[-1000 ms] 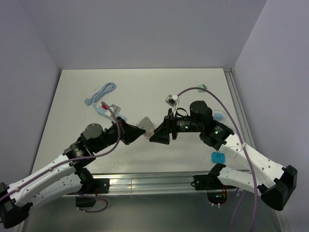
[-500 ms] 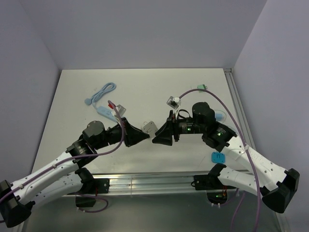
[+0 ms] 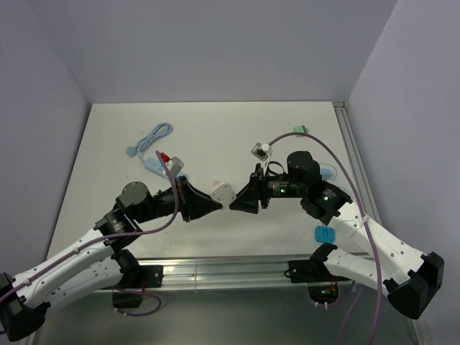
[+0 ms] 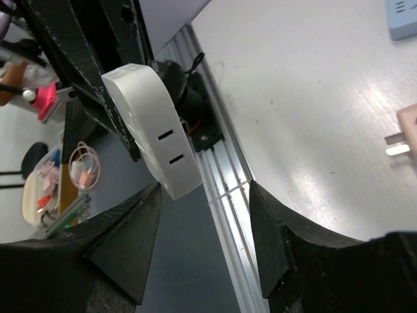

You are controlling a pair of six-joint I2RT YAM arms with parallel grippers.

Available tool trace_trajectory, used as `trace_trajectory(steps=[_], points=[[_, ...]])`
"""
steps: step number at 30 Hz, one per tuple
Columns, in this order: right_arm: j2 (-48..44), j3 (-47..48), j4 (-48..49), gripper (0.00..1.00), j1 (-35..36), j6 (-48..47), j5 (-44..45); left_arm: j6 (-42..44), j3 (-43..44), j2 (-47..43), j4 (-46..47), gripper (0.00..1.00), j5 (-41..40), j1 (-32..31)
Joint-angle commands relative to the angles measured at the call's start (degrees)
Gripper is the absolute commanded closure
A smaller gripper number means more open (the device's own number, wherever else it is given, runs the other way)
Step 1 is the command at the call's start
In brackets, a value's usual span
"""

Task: Insert the plug

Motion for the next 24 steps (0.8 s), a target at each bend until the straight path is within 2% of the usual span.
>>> trace_trajectory(steps=[1,6,10,13,17,24], points=[[1.29,0.83,5.06,0.37,-0.7,-0.32,-6.27,-1.31,1.2,-0.27,5.37,1.0,3.94,-0.07],[2.61,0.39,10.77,0.44,-0.71,1.35,-12.97,-2.36,0.5,0.16,7.31,1.0,5.69,-0.07],[3.58,0.74,11.13,0.56,-0.79,1.35,-13.76,-3.07,0.15,1.31,9.68,1.0,7.89,-0.07],[3.76,0.75,11.83,0.62,-0.79,1.88,-14.2,-3.33,0.06,1.83,10.47,1.0,8.77,-0.07],[3.32,0.04,11.83,0.63,-0.79,0.92,-13.5,-3.5,-0.21,2.01,11.27,1.0,10.09,-0.07],[4.02,0.13,11.48,0.53,-0.88,1.0,-10.69,-3.42,-0.21,1.31,10.65,1.0,10.36,-0.07]])
